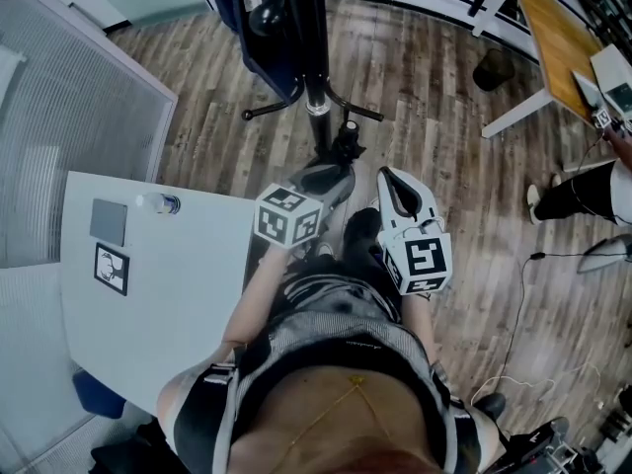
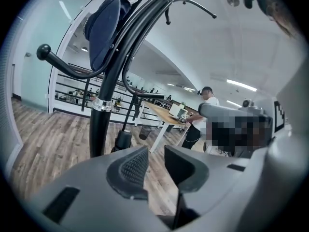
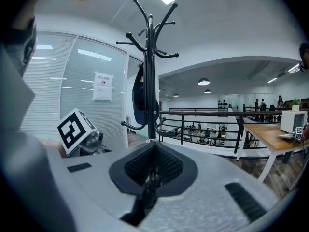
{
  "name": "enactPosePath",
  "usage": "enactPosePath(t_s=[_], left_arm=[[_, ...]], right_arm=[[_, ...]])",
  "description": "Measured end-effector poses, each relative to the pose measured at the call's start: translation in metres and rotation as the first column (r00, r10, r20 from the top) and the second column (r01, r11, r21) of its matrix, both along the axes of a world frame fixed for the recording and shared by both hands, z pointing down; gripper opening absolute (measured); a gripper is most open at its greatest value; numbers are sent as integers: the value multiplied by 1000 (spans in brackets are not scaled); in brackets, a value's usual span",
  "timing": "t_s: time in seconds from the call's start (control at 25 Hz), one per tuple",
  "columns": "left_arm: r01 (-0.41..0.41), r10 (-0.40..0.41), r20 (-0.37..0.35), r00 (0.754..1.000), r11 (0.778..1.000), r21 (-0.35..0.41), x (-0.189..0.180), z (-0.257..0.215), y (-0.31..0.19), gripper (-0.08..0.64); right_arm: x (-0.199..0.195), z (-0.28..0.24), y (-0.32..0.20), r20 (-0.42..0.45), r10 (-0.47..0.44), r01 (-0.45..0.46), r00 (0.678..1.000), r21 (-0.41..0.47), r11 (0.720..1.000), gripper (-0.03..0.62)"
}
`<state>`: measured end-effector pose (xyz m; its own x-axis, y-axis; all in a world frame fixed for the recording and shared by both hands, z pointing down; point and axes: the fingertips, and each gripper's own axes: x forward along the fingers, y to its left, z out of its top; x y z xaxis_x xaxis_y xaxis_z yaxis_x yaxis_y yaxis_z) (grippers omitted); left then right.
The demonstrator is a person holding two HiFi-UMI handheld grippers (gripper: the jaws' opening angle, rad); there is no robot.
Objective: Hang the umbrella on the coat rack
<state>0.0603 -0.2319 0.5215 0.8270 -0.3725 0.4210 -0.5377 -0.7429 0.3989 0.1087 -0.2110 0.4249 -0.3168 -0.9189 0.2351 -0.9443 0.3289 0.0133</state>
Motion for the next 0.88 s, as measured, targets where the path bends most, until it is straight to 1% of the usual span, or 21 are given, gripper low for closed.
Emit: enactPosePath(t_s=[0.08, 0.16, 0.4, 0.72, 0.88], left_arm=[[21, -21, -6, 1000, 1000, 14, -3, -4, -1, 76], [38, -38, -11, 999, 999, 21, -5, -8, 0, 69], [51, -51, -2, 999, 997, 51, -12, -12, 7, 46], [67, -67, 1, 998, 994, 83, -24, -18, 20, 34], [80, -80, -12, 997, 991, 104, -29, -23, 25, 29]], right_arm=[[-2, 0, 1, 1, -4, 4, 1000, -1, 1000, 5], [-3, 1, 2, 0, -10, 10, 1000, -4, 1000, 5], [-13, 3, 5, -2, -27, 27, 1000, -8, 1000, 5], [-32, 5, 9, -7, -60, 60, 998, -9, 998, 5], [-40, 6, 10, -4, -71, 71, 998, -2, 998, 5]])
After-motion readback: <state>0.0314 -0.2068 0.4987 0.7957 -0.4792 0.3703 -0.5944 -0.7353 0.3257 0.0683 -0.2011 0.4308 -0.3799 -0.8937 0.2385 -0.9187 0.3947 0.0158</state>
